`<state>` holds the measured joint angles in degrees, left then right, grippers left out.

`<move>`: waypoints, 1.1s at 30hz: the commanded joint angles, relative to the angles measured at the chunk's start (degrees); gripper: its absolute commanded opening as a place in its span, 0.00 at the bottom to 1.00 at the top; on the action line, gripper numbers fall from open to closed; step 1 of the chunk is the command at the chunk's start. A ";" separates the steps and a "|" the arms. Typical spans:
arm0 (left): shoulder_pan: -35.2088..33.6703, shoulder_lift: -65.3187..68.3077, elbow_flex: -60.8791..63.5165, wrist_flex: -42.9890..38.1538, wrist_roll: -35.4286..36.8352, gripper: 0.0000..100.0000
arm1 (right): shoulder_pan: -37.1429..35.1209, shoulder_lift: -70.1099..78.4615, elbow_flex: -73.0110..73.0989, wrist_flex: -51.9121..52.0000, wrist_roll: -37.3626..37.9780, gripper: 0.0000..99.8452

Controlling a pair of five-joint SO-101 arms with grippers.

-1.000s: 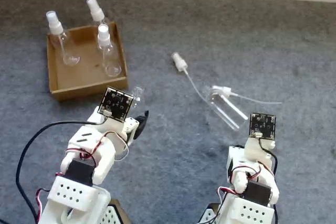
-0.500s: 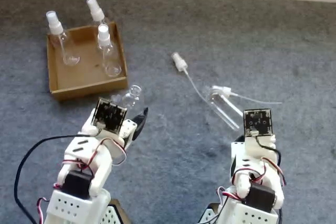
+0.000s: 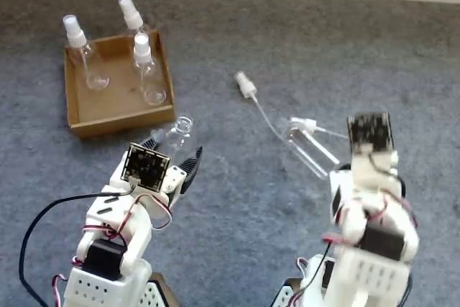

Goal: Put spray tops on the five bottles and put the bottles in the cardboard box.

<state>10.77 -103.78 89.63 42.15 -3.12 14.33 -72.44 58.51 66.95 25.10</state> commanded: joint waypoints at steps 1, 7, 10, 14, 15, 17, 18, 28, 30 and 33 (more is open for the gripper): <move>0.22 -0.48 3.12 -1.14 0.35 0.15 | -0.84 20.53 -15.25 -1.01 1.05 0.01; 0.13 -0.40 7.43 -11.16 0.26 0.15 | -2.59 38.90 -26.59 -0.57 12.13 0.01; -2.15 -0.40 7.43 -11.16 0.26 0.15 | -5.23 46.29 -29.49 -1.01 14.15 0.01; -5.05 -0.40 7.43 -11.16 0.53 0.15 | -8.92 54.81 -35.12 -1.98 14.15 0.01; -5.14 -0.40 7.43 -11.16 0.53 0.15 | -9.63 56.92 -36.97 -1.98 14.15 0.01; -5.14 -0.31 7.43 -11.16 0.44 0.15 | -11.12 61.49 -40.84 -1.98 14.24 0.01; -5.14 -0.13 7.43 -11.16 0.44 0.15 | -11.56 63.78 -43.21 -1.98 14.24 0.01; -4.88 -0.04 7.43 -11.08 0.44 0.15 | -12.00 88.40 -70.99 -1.36 16.79 0.04; -4.88 -0.04 7.43 -11.08 0.44 0.15 | -12.00 92.09 -74.42 -0.31 19.25 0.10; -4.88 -0.04 7.43 -11.08 0.44 0.15 | -12.09 95.96 -78.29 4.18 21.19 0.15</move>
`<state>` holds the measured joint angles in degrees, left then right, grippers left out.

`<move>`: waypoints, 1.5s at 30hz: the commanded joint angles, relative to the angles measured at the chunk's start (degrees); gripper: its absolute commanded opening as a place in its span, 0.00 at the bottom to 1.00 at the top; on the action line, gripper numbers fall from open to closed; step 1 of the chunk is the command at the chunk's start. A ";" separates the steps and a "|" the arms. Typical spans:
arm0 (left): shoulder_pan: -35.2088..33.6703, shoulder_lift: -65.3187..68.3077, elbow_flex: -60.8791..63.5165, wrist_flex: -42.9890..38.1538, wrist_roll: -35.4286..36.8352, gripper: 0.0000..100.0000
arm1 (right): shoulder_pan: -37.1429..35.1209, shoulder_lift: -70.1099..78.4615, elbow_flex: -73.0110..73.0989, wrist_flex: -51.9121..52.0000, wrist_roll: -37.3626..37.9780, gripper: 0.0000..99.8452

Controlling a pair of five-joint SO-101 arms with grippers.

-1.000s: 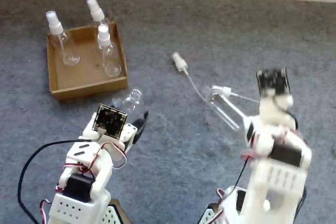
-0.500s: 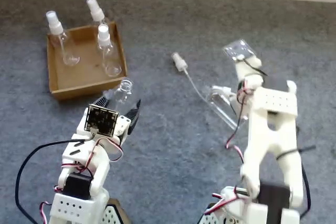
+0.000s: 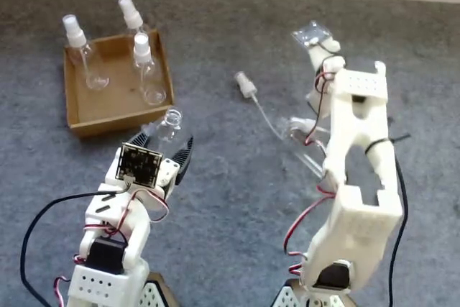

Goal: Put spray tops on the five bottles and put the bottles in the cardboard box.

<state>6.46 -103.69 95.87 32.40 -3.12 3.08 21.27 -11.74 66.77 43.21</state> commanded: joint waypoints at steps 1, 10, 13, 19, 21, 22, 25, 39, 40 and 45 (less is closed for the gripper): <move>-0.57 -0.13 1.19 -1.32 0.44 0.15 | -1.10 3.12 -9.01 5.67 3.60 0.15; -0.57 -0.13 1.19 -1.32 0.44 0.15 | -4.97 5.14 -11.65 14.81 6.51 0.16; -0.57 -0.13 1.19 -1.32 0.44 0.15 | -5.32 5.32 -11.38 15.52 6.51 0.16; -0.66 -0.13 1.19 -1.32 0.44 0.15 | -5.41 5.49 -11.03 15.43 8.18 0.16; -0.75 -0.13 1.19 -1.32 0.44 0.15 | -5.41 5.49 -10.15 16.04 9.93 0.16; -0.75 -0.13 1.19 -1.32 0.35 0.15 | -5.41 5.49 -9.10 16.04 10.46 0.16; -0.75 -0.13 1.19 -1.32 0.35 0.15 | -5.41 5.41 -7.34 15.69 10.64 0.16; -0.75 -0.13 1.19 -0.44 0.35 0.15 | -5.49 6.11 -6.37 13.76 10.73 0.24; -0.75 -0.13 1.19 -0.53 0.35 0.15 | -5.49 6.90 -5.85 12.88 10.73 0.24; -0.84 -0.22 1.19 -0.53 0.35 0.15 | -6.20 11.30 -5.67 11.56 10.73 0.24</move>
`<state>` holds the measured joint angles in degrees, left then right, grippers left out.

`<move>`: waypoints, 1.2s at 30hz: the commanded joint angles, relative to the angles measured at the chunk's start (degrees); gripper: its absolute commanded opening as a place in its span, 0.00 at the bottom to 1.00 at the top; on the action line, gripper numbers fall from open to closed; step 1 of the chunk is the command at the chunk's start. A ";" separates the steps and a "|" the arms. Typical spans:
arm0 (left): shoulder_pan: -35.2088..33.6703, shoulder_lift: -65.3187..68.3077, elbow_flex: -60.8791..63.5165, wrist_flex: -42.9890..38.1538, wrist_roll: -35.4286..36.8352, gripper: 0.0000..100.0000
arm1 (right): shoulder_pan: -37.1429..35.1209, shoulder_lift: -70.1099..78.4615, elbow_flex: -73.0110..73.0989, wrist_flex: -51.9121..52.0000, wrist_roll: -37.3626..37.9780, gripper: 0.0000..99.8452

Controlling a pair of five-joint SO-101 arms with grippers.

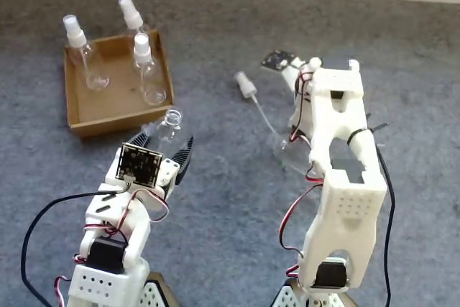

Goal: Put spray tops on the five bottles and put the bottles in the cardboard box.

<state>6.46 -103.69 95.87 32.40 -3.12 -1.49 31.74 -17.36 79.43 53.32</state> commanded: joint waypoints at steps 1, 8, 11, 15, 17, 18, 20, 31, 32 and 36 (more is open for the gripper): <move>-0.84 -0.31 1.19 -0.53 0.35 0.15 | -1.71 1.36 -0.04 -1.10 0.62 0.24; -0.57 -0.40 1.19 -0.53 0.35 0.15 | -1.63 1.89 -0.13 -1.27 0.53 0.10; -0.57 -0.57 1.19 -0.53 0.53 0.15 | -1.45 1.89 -0.13 -1.27 0.18 0.02; -0.48 -0.57 1.19 -0.79 0.62 0.15 | -0.13 1.54 -0.31 -0.92 -0.62 0.01; -0.40 -0.57 1.19 -0.62 0.62 0.15 | 1.01 0.48 -1.80 -0.92 -3.69 0.01; -0.31 -0.57 1.19 -0.62 0.62 0.15 | 1.71 -0.40 -2.95 -0.84 -5.80 0.01; 1.27 -0.57 1.19 -0.53 0.62 0.15 | 3.47 -2.77 -5.14 -0.75 -10.37 0.01; 15.78 -0.57 1.19 -0.53 0.62 0.15 | 4.70 -21.32 -8.40 6.99 -25.05 0.01; 17.63 -0.57 1.19 -0.53 0.62 0.15 | 4.53 -23.16 -8.40 7.60 -26.46 0.01; 24.92 -0.48 1.19 -0.44 0.62 0.15 | 3.12 -31.60 -8.40 9.80 -33.32 0.01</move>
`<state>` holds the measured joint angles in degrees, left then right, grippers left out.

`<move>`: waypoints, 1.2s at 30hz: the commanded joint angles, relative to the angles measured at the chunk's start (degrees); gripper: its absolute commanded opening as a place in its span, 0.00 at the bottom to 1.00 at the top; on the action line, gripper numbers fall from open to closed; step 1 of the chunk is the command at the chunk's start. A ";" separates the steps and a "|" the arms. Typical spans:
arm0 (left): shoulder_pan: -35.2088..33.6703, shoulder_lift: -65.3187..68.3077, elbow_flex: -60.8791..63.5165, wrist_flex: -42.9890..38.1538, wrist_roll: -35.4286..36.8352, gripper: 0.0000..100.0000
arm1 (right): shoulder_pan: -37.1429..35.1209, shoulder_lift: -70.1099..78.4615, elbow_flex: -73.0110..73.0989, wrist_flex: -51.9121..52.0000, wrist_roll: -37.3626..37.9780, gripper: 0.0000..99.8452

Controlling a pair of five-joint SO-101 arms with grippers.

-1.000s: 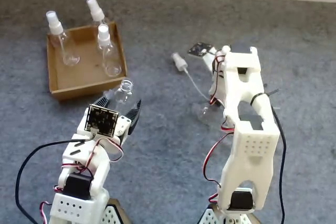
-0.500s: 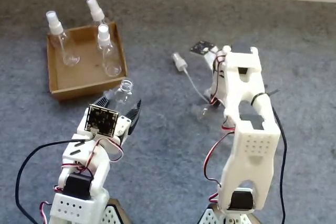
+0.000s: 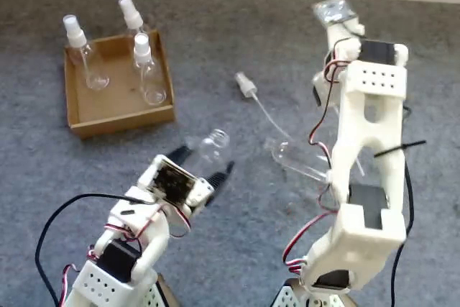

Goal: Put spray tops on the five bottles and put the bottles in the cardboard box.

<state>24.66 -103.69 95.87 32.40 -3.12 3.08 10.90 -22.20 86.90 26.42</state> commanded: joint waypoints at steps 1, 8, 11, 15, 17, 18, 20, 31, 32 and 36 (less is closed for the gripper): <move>8.13 -0.22 1.19 -0.35 0.62 0.15 | -1.98 -13.05 -3.47 2.86 -8.53 0.01; 14.11 -0.57 1.19 6.07 0.53 0.15 | -8.92 -29.14 -3.03 4.79 -20.75 0.01; 13.85 -0.57 1.19 6.07 0.35 0.15 | -12.97 -34.95 -2.86 5.05 -21.19 0.01; 13.85 -0.57 1.19 6.07 0.35 0.15 | -16.66 -41.63 -2.77 5.14 -21.45 0.01; 13.85 -0.57 1.19 5.80 0.35 0.15 | -17.89 -44.09 -2.59 5.76 -21.54 0.01; 13.93 -0.57 1.19 5.71 0.35 0.15 | -18.51 -45.49 -1.80 6.37 -21.54 0.01; 14.11 -0.57 1.19 5.71 0.53 0.15 | -19.82 -48.04 0.48 7.25 -21.54 0.01; 14.37 -0.57 1.19 5.71 0.70 0.15 | -24.66 -64.92 29.05 -10.95 -21.63 0.01; 14.37 -0.57 1.19 5.71 0.70 0.15 | -25.54 -66.59 33.10 -14.29 -21.63 0.01; 15.34 -0.57 1.10 5.63 0.79 0.15 | -29.05 -74.59 48.13 -27.03 -21.63 0.01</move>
<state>37.58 -103.69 95.87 38.29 -3.12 -22.68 -56.26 13.49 72.75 5.41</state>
